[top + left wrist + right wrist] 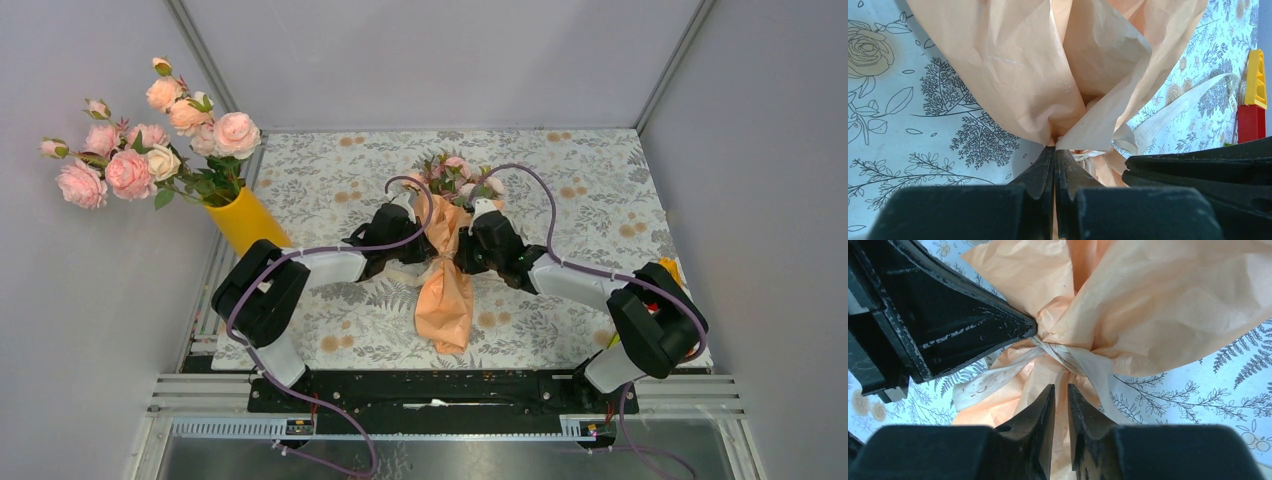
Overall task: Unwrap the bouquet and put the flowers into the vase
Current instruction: Untie the ribbon from the wrapping paper.
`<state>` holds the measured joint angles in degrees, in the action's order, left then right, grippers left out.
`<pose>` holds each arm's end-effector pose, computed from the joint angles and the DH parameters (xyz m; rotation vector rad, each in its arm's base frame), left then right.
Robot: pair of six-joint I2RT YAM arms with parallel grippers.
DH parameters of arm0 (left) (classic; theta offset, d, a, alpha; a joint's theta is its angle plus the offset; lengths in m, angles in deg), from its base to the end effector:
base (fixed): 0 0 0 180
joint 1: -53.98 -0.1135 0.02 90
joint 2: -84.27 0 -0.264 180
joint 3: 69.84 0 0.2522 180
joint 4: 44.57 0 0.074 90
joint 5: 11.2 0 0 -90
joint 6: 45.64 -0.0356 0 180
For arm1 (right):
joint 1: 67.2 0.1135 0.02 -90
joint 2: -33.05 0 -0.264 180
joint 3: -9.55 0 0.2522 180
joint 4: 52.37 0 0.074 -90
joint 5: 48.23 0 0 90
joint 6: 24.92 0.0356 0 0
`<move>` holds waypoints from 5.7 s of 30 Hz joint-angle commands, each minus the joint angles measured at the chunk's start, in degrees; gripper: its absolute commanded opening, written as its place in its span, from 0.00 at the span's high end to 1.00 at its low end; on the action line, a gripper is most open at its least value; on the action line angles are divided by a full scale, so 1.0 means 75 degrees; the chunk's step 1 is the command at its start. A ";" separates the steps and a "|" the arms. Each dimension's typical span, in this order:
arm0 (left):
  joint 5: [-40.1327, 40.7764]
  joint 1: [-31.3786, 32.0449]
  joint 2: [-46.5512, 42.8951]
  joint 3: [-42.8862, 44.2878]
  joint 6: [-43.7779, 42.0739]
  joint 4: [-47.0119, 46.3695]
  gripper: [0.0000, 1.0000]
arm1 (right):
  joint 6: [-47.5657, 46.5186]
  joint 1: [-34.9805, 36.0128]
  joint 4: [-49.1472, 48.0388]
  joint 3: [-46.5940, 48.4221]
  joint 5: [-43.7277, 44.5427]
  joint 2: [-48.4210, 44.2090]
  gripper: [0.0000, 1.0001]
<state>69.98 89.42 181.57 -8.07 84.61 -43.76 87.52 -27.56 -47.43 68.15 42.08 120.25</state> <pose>0.2793 -0.2055 0.1641 -0.0070 2.3480 -0.8710 0.2465 0.2039 0.1959 -0.3291 2.1976 0.6100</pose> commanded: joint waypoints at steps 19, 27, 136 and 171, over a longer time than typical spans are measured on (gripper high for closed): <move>-0.0442 -0.0003 -0.0164 0.0600 -0.1007 0.0378 1.00 | -0.2017 0.0036 0.0215 0.1061 -0.0152 0.0957 0.70; -0.0591 -0.0003 -0.0158 0.0731 -0.1419 0.0571 1.00 | -0.2436 0.0047 0.0324 0.1276 -0.0131 0.1249 0.67; -0.1777 -0.1337 -0.2994 0.2839 -0.4354 0.5826 0.28 | -0.0687 -0.1652 -0.0105 -0.0487 -0.2071 -0.0589 0.53; -0.1633 -0.1268 -0.3344 0.2268 -0.3946 0.5590 0.27 | -0.0669 -0.1641 -0.0597 -0.0768 -0.2151 -0.0517 1.00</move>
<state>59.93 79.43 157.42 9.87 54.75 1.68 81.58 -39.84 -49.05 65.20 24.29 120.38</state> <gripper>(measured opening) 0.723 0.014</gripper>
